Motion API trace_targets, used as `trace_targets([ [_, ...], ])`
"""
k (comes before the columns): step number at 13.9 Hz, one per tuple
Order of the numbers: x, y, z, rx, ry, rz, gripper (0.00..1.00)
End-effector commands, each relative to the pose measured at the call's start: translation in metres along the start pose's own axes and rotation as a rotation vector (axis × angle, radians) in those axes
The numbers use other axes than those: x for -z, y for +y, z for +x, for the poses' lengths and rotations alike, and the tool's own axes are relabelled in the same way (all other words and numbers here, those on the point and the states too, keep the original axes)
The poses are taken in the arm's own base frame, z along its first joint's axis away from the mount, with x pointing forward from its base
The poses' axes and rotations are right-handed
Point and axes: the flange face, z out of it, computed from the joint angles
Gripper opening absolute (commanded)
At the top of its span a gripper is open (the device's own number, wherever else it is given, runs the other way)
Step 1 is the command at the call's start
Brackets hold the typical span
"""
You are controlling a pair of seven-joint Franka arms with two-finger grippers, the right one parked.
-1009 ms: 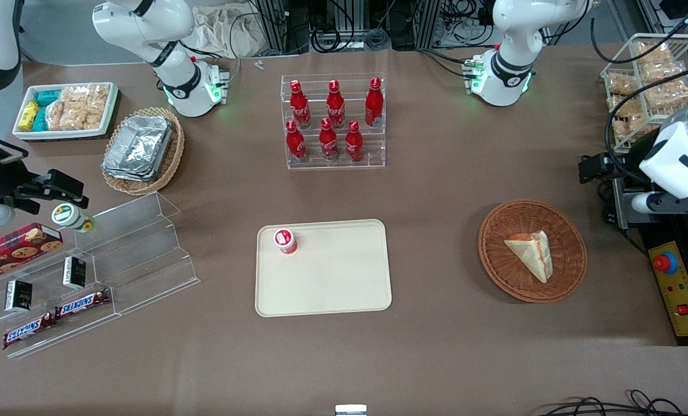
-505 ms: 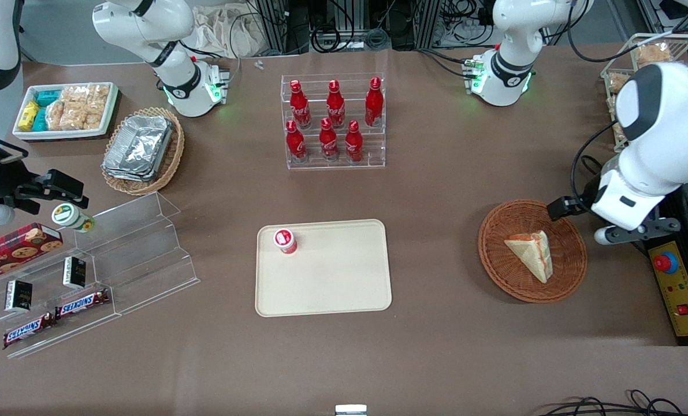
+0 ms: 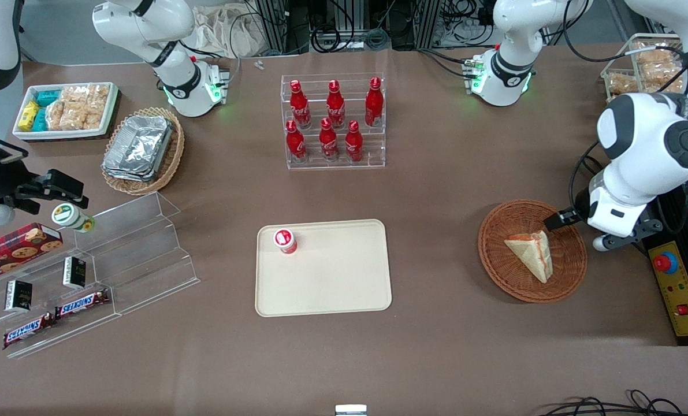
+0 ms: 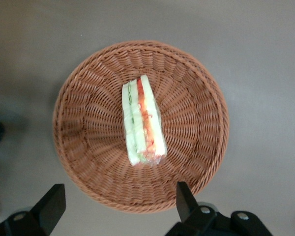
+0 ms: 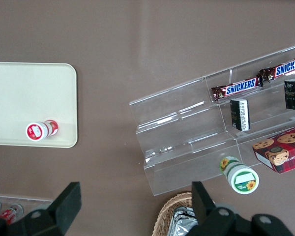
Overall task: Place sandwich from basket to tray
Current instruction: 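Lower the open left gripper around the wrapped sandwich and close it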
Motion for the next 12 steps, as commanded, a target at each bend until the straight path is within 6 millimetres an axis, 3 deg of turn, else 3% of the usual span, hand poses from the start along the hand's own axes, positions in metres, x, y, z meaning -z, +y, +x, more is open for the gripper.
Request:
trace_targets([
  [1,-0.031,0.007,0.007,0.110,0.016,-0.018,1.00],
  [5,-0.074,0.007,0.015,0.261,0.000,-0.049,1.00],
  [12,-0.114,-0.004,0.002,0.300,-0.002,-0.057,1.00],
])
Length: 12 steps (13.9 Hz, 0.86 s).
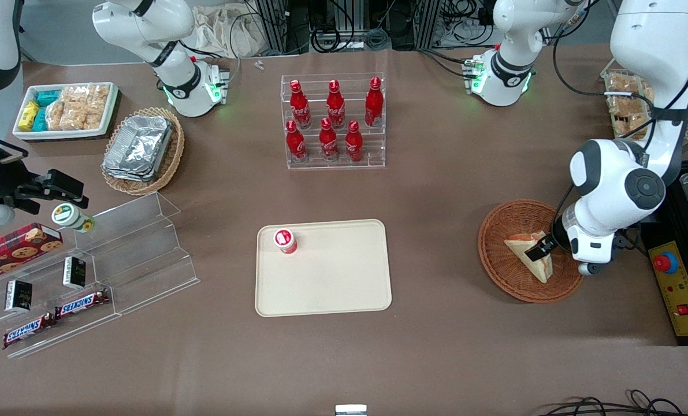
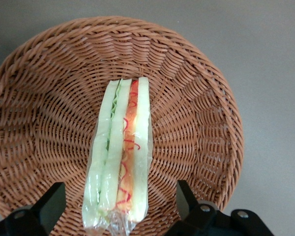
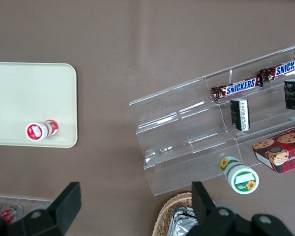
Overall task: Place sandwich from basket to tray
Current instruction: 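Lower the open left gripper around the wrapped sandwich and close it, then lift the sandwich up out of the basket with the left gripper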
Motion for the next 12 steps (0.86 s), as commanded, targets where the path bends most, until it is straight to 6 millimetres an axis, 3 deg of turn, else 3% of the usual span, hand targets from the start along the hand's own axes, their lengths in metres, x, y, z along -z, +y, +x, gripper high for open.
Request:
trace_targets([
  [1,-0.017,-0.015,-0.008,0.027,0.033,-0.015,1.00],
  [5,-0.036,-0.017,-0.010,0.025,0.027,-0.024,0.97],
  [7,-0.038,-0.015,-0.009,0.023,0.028,-0.028,0.47],
  [8,-0.037,-0.014,-0.010,0.026,0.029,-0.029,0.30],
  [10,-0.033,-0.011,-0.009,0.026,0.036,-0.034,0.05],
  [12,-0.023,-0.005,-0.007,0.033,0.047,-0.042,0.04],
])
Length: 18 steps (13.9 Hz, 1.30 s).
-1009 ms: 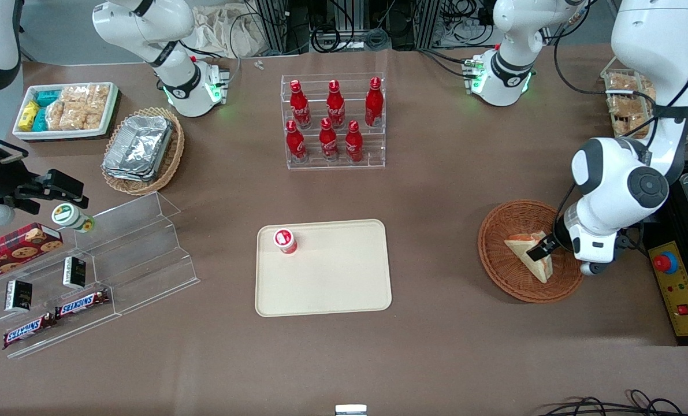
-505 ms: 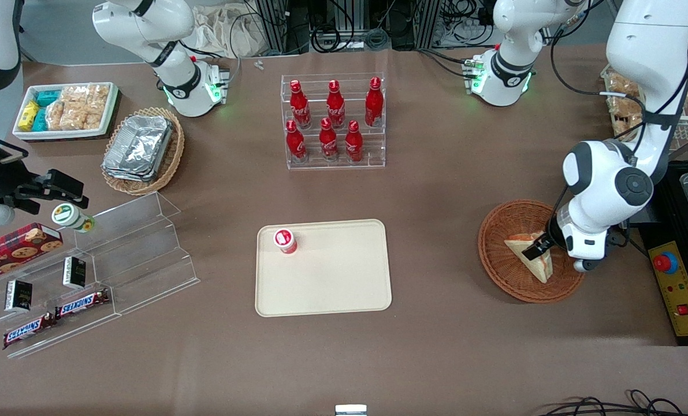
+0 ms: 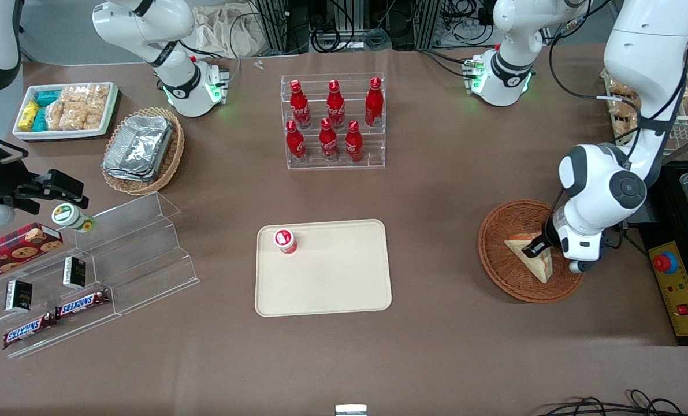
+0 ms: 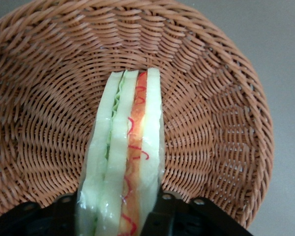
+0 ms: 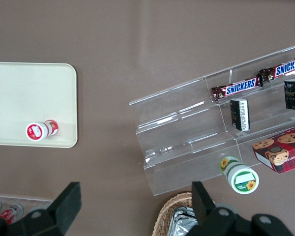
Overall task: Place sandwich from basket to tray
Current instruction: 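Lift the sandwich up out of the basket with the left gripper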
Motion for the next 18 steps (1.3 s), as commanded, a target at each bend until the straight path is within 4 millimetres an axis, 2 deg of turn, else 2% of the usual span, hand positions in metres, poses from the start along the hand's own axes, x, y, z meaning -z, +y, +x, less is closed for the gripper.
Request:
trace_targets([
  [1,0.022,0.010,-0.001,0.033,0.044,-0.017,0.02],
  [3,0.055,0.017,0.003,0.028,0.026,0.020,0.02],
  [6,0.144,0.041,0.012,0.004,-0.048,0.126,0.04],
  [7,0.176,0.056,0.009,-0.013,-0.080,0.154,0.06],
  [8,0.205,0.062,0.010,-0.018,-0.110,0.182,0.06],
  [11,0.277,0.093,-0.011,-0.068,-0.130,0.182,0.06],
  [12,0.289,0.112,-0.031,-0.113,-0.129,0.171,0.05],
  [13,0.292,0.131,-0.053,-0.158,-0.128,0.163,0.05],
  [14,0.287,0.150,-0.074,-0.205,-0.138,0.162,0.05],
  [16,0.271,0.189,-0.117,-0.291,-0.156,0.160,0.04],
  [18,0.240,0.226,-0.145,-0.334,-0.175,0.137,0.03],
])
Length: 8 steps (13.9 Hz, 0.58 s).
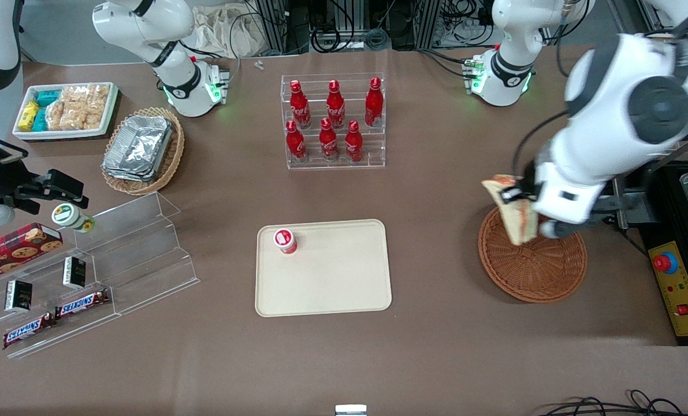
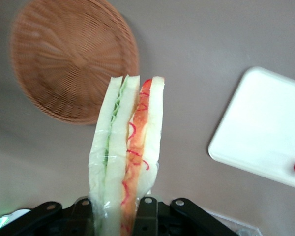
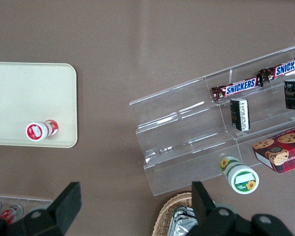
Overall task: Place sandwich from basket to tray
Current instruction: 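Lift the sandwich up out of the basket with the left gripper, then carry the sandwich over to the cream tray with the left gripper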
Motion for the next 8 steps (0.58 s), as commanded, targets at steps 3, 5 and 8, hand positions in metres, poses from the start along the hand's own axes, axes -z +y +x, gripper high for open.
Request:
trace_targets([
  [3,-0.086,0.120,-0.011,-0.112,0.035,-0.087,0.02],
  [5,-0.148,0.158,-0.022,-0.153,0.075,-0.027,0.01],
  [8,-0.217,0.188,-0.018,-0.196,0.119,-0.049,0.01],
])
